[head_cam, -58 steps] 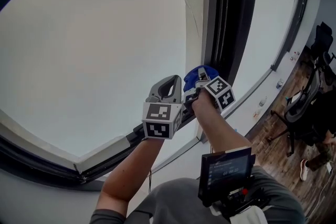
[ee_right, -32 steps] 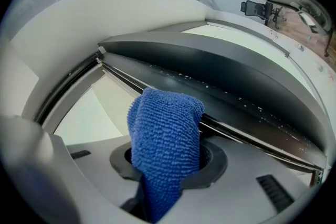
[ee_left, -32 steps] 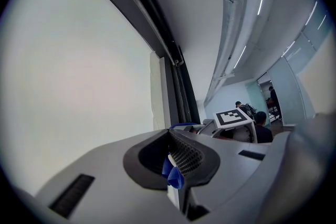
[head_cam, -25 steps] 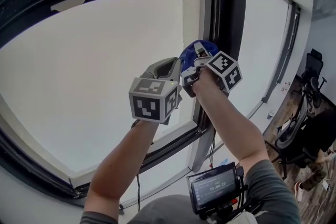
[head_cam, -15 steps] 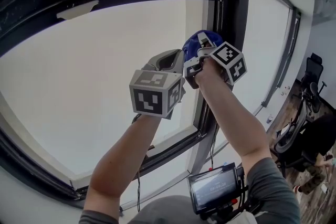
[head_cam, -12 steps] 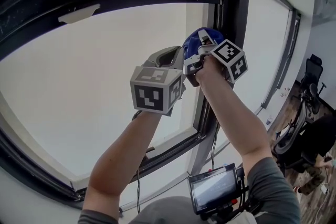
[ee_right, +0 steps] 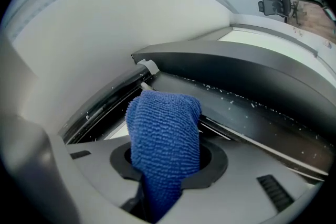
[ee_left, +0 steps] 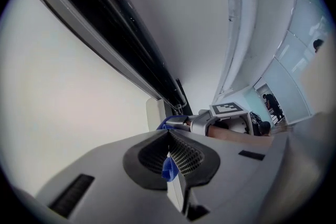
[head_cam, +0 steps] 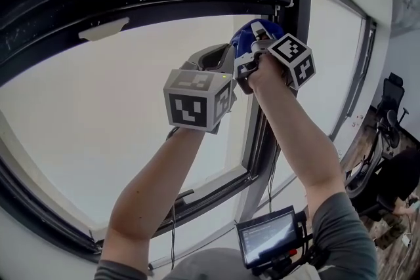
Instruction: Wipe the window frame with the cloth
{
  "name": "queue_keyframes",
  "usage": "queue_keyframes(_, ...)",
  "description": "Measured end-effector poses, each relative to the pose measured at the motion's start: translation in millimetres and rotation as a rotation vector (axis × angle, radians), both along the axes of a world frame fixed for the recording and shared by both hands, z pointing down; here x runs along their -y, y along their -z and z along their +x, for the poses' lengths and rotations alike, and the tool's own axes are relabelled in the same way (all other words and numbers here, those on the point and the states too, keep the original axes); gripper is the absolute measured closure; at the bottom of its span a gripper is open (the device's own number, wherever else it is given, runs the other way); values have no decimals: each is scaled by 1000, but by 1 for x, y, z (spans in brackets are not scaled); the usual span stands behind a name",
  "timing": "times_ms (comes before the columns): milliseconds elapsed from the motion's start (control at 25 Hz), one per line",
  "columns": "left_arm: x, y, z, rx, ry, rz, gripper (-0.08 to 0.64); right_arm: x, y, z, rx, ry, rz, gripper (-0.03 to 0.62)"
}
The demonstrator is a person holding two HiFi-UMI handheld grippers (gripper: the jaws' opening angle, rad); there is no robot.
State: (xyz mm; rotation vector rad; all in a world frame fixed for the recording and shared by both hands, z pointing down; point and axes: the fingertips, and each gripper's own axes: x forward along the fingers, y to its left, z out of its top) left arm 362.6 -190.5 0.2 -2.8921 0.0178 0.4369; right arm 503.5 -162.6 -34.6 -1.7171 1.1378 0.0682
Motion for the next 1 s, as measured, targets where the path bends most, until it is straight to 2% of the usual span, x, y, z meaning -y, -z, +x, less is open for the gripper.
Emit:
queue_keyframes(160, -16, 21, -10, -53, -35, 50, 551, -1, 5, 2, 0, -2, -5, 451)
queue_keyframes(280, -19, 25, -20, -79, -79, 22, 551, 1, 10, -1, -20, 9, 5, 452)
queue_keyframes(360, -21, 19, -27, -83, -88, 17, 551, -2, 7, -4, -24, 27, 22, 451)
queue_keyframes(520, -23, -4, -51, -83, -82, 62, 551, -7, -5, -28, -72, 99, 29, 451)
queue_keyframes(640, -19, -21, -75, -94, -62, 94, 551, -7, -18, -56, -140, 168, 7, 451)
queue_keyframes(760, -11, -40, -102, -107, -38, 88, 551, -4, -39, -86, -216, 206, -64, 451)
queue_keyframes(920, 11, -66, -138, -91, 76, 84, 551, 4, -74, -123, -299, 237, -176, 451)
queue_keyframes(1000, 20, -78, -150, -78, 107, 77, 551, 8, -88, -141, -331, 257, -212, 451)
